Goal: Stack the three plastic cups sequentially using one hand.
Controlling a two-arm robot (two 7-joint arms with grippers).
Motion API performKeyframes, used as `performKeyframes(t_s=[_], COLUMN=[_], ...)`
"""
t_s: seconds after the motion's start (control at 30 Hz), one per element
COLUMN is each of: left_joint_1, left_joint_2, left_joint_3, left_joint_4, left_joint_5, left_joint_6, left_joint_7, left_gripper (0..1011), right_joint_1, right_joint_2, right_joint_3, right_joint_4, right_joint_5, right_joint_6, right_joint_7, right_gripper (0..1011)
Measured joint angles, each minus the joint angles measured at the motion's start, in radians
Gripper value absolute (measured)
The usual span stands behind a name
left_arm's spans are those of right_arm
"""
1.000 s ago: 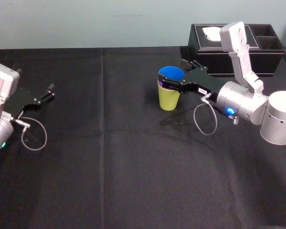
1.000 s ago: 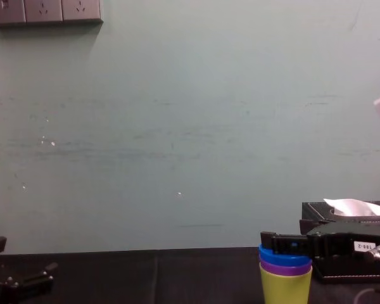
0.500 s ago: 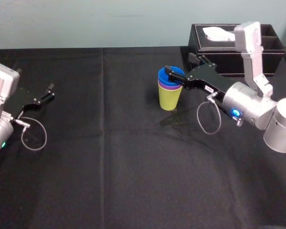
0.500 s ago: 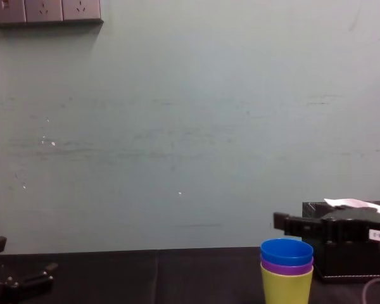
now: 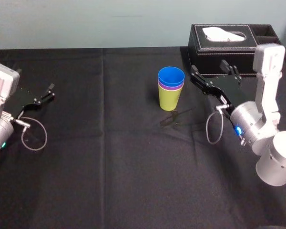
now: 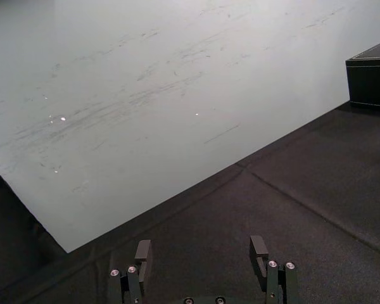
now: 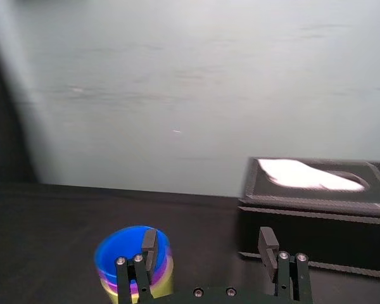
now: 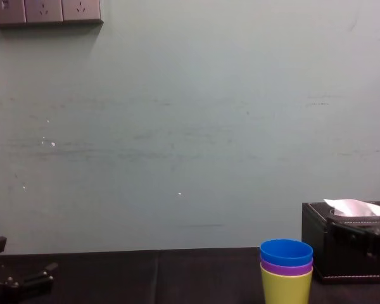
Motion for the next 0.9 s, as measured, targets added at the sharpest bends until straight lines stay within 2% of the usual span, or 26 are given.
performKeyframes(t_s=[0.17,0.33,0.5,0.63,0.9], left_joint_1=[0.0,0.0,0.0,0.0,0.0], left_joint_2=[0.0,0.0,0.0,0.0,0.0], left_joint_3=[0.0,0.0,0.0,0.0,0.0], left_joint_4=[0.0,0.0,0.0,0.0,0.0], left_joint_5=[0.0,0.0,0.0,0.0,0.0], left_joint_6=[0.0,0.0,0.0,0.0,0.0], left_joint_7=[0.0,0.0,0.0,0.0,0.0], left_gripper=[1010,1010,1010,1010,1010], right_joint_1=[-0.034,-0.038,-0.034,-0.023,-0.024], right_joint_2=[-0.052,-0.08,-0.093,-0.098,-0.098], right_joint_3=[0.014,0.023,0.025,0.029,0.028], right_joint_4=[0.008,0.037,0.061,0.086,0.082], right_joint_5=[-0.066,-0.099,-0.116,-0.117,-0.117], right_joint_6=[-0.001,0.007,0.023,0.045,0.042], right_joint_7=[-0.117,-0.159,-0.17,-0.146,-0.149], right_gripper=[1004,1004,1004,1004,1004])
